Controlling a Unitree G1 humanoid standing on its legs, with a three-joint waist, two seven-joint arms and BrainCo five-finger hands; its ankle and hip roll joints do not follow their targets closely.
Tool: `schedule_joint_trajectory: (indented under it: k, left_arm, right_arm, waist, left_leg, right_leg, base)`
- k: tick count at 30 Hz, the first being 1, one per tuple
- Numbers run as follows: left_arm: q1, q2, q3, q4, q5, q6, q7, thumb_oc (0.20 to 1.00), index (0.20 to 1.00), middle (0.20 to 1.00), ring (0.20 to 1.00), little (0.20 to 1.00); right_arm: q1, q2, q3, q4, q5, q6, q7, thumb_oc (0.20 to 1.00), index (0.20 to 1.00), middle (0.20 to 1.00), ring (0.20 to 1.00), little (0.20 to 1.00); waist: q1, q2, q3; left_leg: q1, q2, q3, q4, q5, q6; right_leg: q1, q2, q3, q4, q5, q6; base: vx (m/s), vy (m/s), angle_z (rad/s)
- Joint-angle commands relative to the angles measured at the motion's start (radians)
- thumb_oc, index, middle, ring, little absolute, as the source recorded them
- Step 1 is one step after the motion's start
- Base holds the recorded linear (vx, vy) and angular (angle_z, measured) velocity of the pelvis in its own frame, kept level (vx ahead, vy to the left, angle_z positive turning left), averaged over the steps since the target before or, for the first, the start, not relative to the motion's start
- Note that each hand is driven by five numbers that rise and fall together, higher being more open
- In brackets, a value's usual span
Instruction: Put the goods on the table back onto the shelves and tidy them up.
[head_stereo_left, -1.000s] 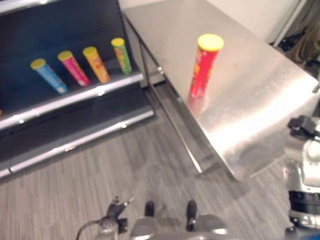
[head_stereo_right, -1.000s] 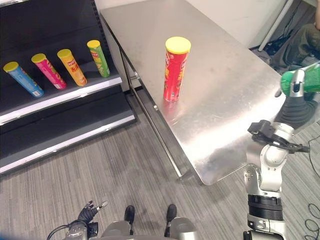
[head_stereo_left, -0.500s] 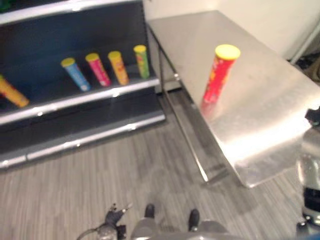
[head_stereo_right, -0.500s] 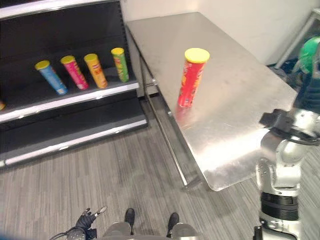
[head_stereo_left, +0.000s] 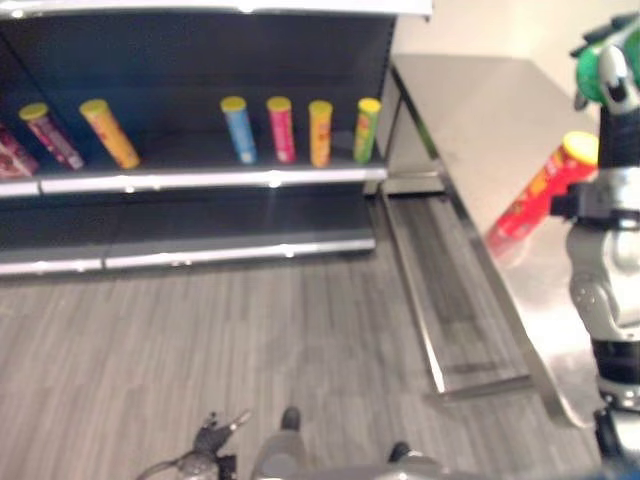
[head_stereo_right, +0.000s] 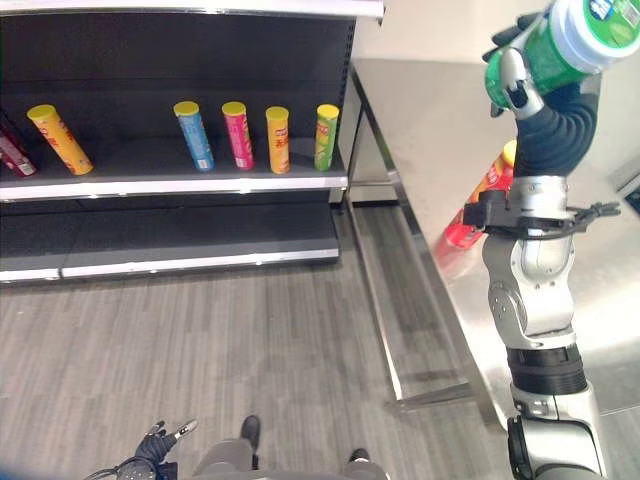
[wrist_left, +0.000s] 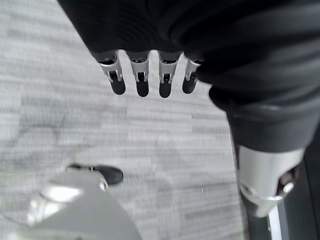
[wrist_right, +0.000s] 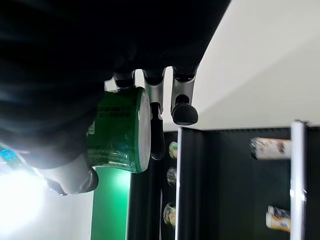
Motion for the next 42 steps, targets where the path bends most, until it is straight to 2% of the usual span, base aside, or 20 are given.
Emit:
schedule_joint_trajectory:
  k: [1,4,5,6,7,9,10,11,14,19,21,25,26,28,31,33,36,38,40,42]
  left_arm:
    - [-0.006,0.055,-0.005,-0.025,0.051,-0.037,-0.001,1.0,1.0,1.0,1.0,1.0]
    - [0.0,0.065,-0.01,-0.028,0.059,-0.036,-0.004,1.0,1.0,1.0,1.0,1.0]
    - [-0.006,0.075,-0.021,-0.023,0.072,-0.035,-0.016,1.0,1.0,1.0,1.0,1.0]
    - [-0.006,0.081,-0.025,-0.018,0.073,-0.035,-0.025,1.0,1.0,1.0,1.0,1.0]
    - [-0.007,0.08,-0.024,-0.018,0.073,-0.035,-0.025,1.0,1.0,1.0,1.0,1.0]
    - [-0.016,0.093,-0.041,0.002,0.069,-0.031,-0.036,1.0,1.0,1.0,1.0,1.0]
    - [-0.017,0.09,-0.039,0.003,0.069,-0.031,-0.037,1.0,1.0,1.0,1.0,1.0]
    - [-0.033,0.098,-0.054,0.013,0.062,-0.028,-0.041,1.0,1.0,1.0,1.0,1.0]
    - [-0.053,0.09,-0.065,0.015,0.048,-0.028,-0.047,1.0,1.0,1.0,1.0,1.0]
    - [-0.08,0.088,-0.095,-0.004,0.02,-0.035,-0.047,1.0,1.0,1.0,1.0,1.0]
    - [-0.094,0.094,-0.111,0.001,0.014,-0.039,-0.043,1.0,1.0,1.0,1.0,1.0]
    - [-0.091,0.089,-0.119,0.01,0.013,-0.035,-0.045,1.0,1.0,1.0,1.0,1.0]
    - [-0.086,0.087,-0.123,0.002,0.004,-0.038,-0.045,1.0,1.0,1.0,1.0,1.0]
    - [-0.068,0.085,-0.133,-0.023,0.005,-0.039,-0.051,1.0,1.0,1.0,1.0,1.0]
    - [-0.045,0.081,-0.121,-0.041,0.004,-0.032,-0.051,1.0,1.0,1.0,1.0,1.0]
    - [-0.038,0.079,-0.114,-0.022,0.013,-0.028,-0.046,1.0,1.0,1.0,1.0,1.0]
    - [-0.035,0.072,-0.108,-0.004,0.001,-0.028,-0.052,1.0,1.0,1.0,1.0,1.0]
    - [-0.03,0.078,-0.109,0.007,0.004,-0.024,-0.053,1.0,1.0,1.0,1.0,1.0]
    - [-0.023,0.085,-0.115,0.009,0.015,-0.024,-0.05,1.0,1.0,1.0,1.0,1.0]
    - [-0.021,0.089,-0.118,0.006,0.018,-0.025,-0.049,1.0,1.0,1.0,1.0,1.0]
  right_arm:
    - [-0.15,-0.099,0.056,0.033,0.004,-0.004,0.004,0.2,0.2,0.2,0.2,0.2]
    - [-0.173,-0.119,0.064,0.054,0.015,-0.007,0.007,0.2,0.2,0.2,0.2,0.2]
    - [-0.203,-0.161,0.081,0.086,0.021,0.001,0.015,0.2,0.2,0.2,0.2,0.2]
    - [-0.229,-0.191,0.091,0.104,0.025,0.006,0.021,0.2,0.2,0.2,0.2,0.2]
    - [-0.232,-0.192,0.093,0.106,0.026,0.006,0.022,0.2,0.2,0.2,0.2,0.2]
    - [-0.326,-0.219,0.148,0.175,0.064,0.007,0.027,0.2,0.2,0.2,0.2,0.2]
    - [-0.335,-0.22,0.155,0.181,0.066,0.004,0.028,0.2,0.2,0.2,0.2,0.2]
    - [-0.408,-0.229,0.203,0.236,0.082,0.004,0.024,0.2,0.2,0.2,0.2,0.2]
    - [-0.524,-0.232,0.284,0.336,0.109,0.009,0.022,0.2,0.2,0.2,0.2,0.2]
    - [-0.634,-0.232,0.349,0.462,0.114,0.027,0.008,0.2,0.2,0.2,0.2,0.2]
    - [-0.666,-0.248,0.361,0.515,0.117,0.02,0.0,0.2,0.2,0.2,0.2,0.2]
    - [-0.67,-0.258,0.366,0.553,0.115,0.039,0.011,0.2,0.2,0.2,0.2,0.2]
    - [-0.673,-0.259,0.368,0.567,0.119,0.039,0.014,0.2,0.2,0.2,0.2,0.2]
    - [-0.69,-0.267,0.384,0.591,0.124,0.041,0.026,0.2,0.2,0.2,0.2,0.2]
    - [-0.708,-0.259,0.403,0.597,0.124,0.045,0.035,0.2,0.2,0.2,0.2,0.2]
    - [-0.733,-0.253,0.429,0.647,0.126,0.054,0.04,0.2,0.2,0.2,0.2,0.2]
    - [-0.796,-0.267,0.474,0.727,0.123,0.076,0.046,0.2,0.2,0.2,0.2,0.2]
    - [-0.807,-0.26,0.479,0.749,0.115,0.083,0.042,0.2,0.2,0.2,0.2,0.2]
    - [-0.796,-0.242,0.476,0.767,0.098,0.086,0.041,0.2,0.2,0.2,0.2,0.2]
    - [-0.793,-0.235,0.47,0.781,0.09,0.086,0.036,0.2,0.2,0.2,0.2,0.2]
  waist:
    - [0.034,-0.009,0.002]
    - [0.029,-0.009,0.007]
    - [0.015,0.001,0.015]
    - [0.01,0.004,0.018]
    - [0.01,0.005,0.017]
    - [0.002,0.003,0.037]
    - [0.0,0.007,0.037]
    - [-0.007,-0.009,0.058]
    - [-0.02,-0.02,0.081]
    - [-0.022,-0.033,0.091]
    - [-0.018,-0.034,0.081]
    - [-0.033,-0.023,0.047]
    - [-0.033,-0.013,0.037]
    - [-0.033,0.012,0.02]
    - [-0.013,0.005,0.037]
    - [0.002,-0.011,0.047]
    - [0.024,-0.024,0.057]
    - [0.039,-0.034,0.055]
    - [0.058,-0.016,0.043]
    - [0.073,-0.01,0.039]
  left_leg:
    - [0.062,0.006,-0.027,0.026,-0.146,-0.017]
    - [0.062,-0.023,-0.042,0.028,-0.146,0.006]
    - [0.075,-0.027,-0.069,0.019,-0.141,0.015]
    - [0.079,-0.027,-0.08,0.014,-0.141,0.017]
    - [0.076,-0.026,-0.08,0.013,-0.138,0.017]
    - [0.083,-0.046,-0.107,0.011,-0.142,0.028]
    - [0.082,-0.042,-0.107,0.013,-0.146,0.027]
    - [0.094,-0.072,-0.129,0.02,-0.155,0.037]
    - [0.138,-0.112,-0.175,0.034,-0.187,0.044]
    - [0.208,-0.137,-0.264,0.048,-0.231,0.039]
    - [0.243,-0.12,-0.301,0.062,-0.279,0.023]
    - [0.282,-0.068,-0.317,0.082,-0.253,-0.026]
    - [0.288,-0.046,-0.314,0.111,-0.224,-0.05]
    - [0.267,0.015,-0.275,0.269,-0.086,-0.12]
    - [0.173,0.006,-0.217,0.513,0.019,-0.126]
    - [0.111,0.016,-0.164,0.6,0.027,-0.097]
    - [0.052,0.094,-0.079,0.498,-0.022,-0.054]
    - [0.014,0.124,-0.023,0.309,-0.071,-0.067]
    - [-0.042,0.107,-0.033,0.118,-0.033,-0.089]
    - [-0.058,0.088,-0.064,0.049,0.007,-0.096]
  right_leg:
    - [-0.004,-0.162,0.062,0.148,0.085,0.054]
    - [-0.033,-0.174,0.1,0.216,0.115,0.034]
    - [-0.086,-0.097,0.217,0.265,0.078,0.009]
    - [-0.11,-0.044,0.265,0.257,0.032,0.003]
    - [-0.113,-0.044,0.266,0.255,0.035,0.003]
    - [-0.185,0.076,0.295,0.175,-0.042,-0.012]
    - [-0.186,0.079,0.294,0.175,-0.044,-0.013]
    - [-0.257,0.146,0.302,0.122,-0.024,-0.005]
    - [-0.32,0.213,0.284,0.06,0.016,0.005]
    - [-0.357,0.236,0.275,0.035,0.037,-0.002]
    - [-0.332,0.227,0.251,0.035,0.017,-0.018]
    - [-0.305,0.217,0.217,0.066,0.001,-0.05]
    - [-0.284,0.218,0.197,0.071,-0.007,-0.058]
    - [-0.198,0.246,0.168,0.051,-0.048,-0.079]
    - [-0.121,0.261,0.185,0.024,-0.079,-0.107]
    - [-0.087,0.256,0.198,0.009,-0.1,-0.118]
    - [-0.033,0.236,0.204,-0.012,-0.122,-0.113]
    - [-0.007,0.215,0.202,-0.028,-0.129,-0.097]
    - [0.013,0.213,0.211,-0.046,-0.141,-0.084]
    - [0.033,0.216,0.224,-0.055,-0.148,-0.082]
  base:
    - [0.09,0.356,0.12]
    - [0.1,0.24,0.22]
    - [0.14,0.171,0.28]
    - [0.14,0.164,0.31]
    - [0.09,0.079,0.36]
    - [0.09,0.056,0.34]
    - [0.12,0.072,0.15]
    - [0.14,0.058,0.16]
    - [0.21,0.063,0.45]
    - [0.29,-0.045,0.8]
    - [0.42,-0.172,0.59]
    - [0.35,-0.126,0.8]
    - [0.39,-0.131,0.69]
    - [0.5,-0.15,0.61]
    - [0.25,-0.077,0.17]
    - [0.21,-0.091,-0.22]
    - [0.24,-0.054,-0.11]
    - [0.26,0.019,0.1]
    - [0.25,0.107,0.13]
    - [0.25,0.116,-0.05]
